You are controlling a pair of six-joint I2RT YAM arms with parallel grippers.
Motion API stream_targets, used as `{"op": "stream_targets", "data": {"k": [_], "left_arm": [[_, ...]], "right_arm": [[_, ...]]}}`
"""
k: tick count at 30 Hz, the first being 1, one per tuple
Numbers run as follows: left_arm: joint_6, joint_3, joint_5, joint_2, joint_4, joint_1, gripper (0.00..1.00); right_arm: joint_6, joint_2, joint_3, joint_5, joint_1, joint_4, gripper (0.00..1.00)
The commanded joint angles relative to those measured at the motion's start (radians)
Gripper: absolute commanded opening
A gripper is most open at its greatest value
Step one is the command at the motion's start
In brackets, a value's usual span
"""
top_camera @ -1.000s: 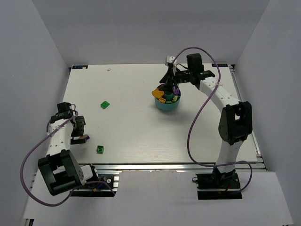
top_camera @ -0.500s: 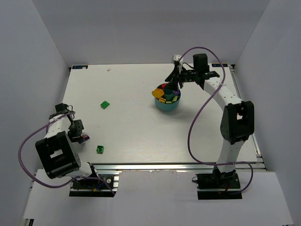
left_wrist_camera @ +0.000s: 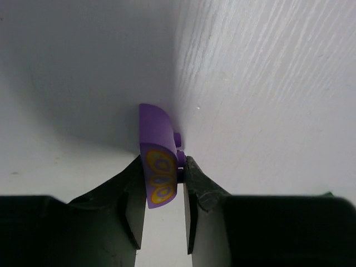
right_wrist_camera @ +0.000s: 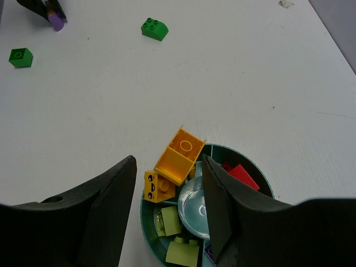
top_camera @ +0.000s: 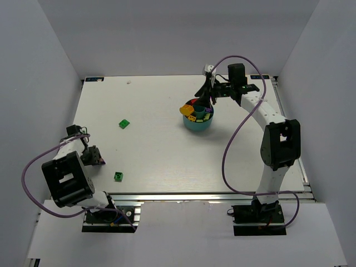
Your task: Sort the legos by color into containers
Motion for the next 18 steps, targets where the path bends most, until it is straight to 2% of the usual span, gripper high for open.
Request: {"op": "stream_targets", "data": {"k": [1,4,9,12,15,17,18], "left_arm": [[0.026,0.007,0.046,-0.042,0.036,0.007,0.29],[0.058,0.019,0.13,-0.093,0.059,0.003,0.16],[0.118,0.033,0.276,-0.216,0.166,-0.063,0.04],[0.109,0.053,0.339,-0.244,0.247,-0.17,0.02],[0.081,0.079,0.396,-0.228,0.382,-0.355,0.0],[0.098,0.123,0.405,-0.21,0.447,-0.42,0.0],[0.112,0.141,0.411,-0.184,0.488,-0.493,0.0]], "right_arm": [[-0.002,-0.055,-0.004,-0.006,-0.002,-0.014,0.56],[0.007,-0.062,0.005,-0.017,-0.002,-0.029,0.53],[0.184,-0.016,0.103,0.012,0.042,-0.105,0.44],[0.348,-0.002,0.145,-0.003,0.078,-0.118,0.45],[0.513,-0.012,0.13,0.012,0.113,-0.066,0.5],[0.563,-0.017,0.131,0.044,0.139,-0.066,0.52],[0.595,-0.019,0.134,0.058,0.148,-0.072,0.54]]}}
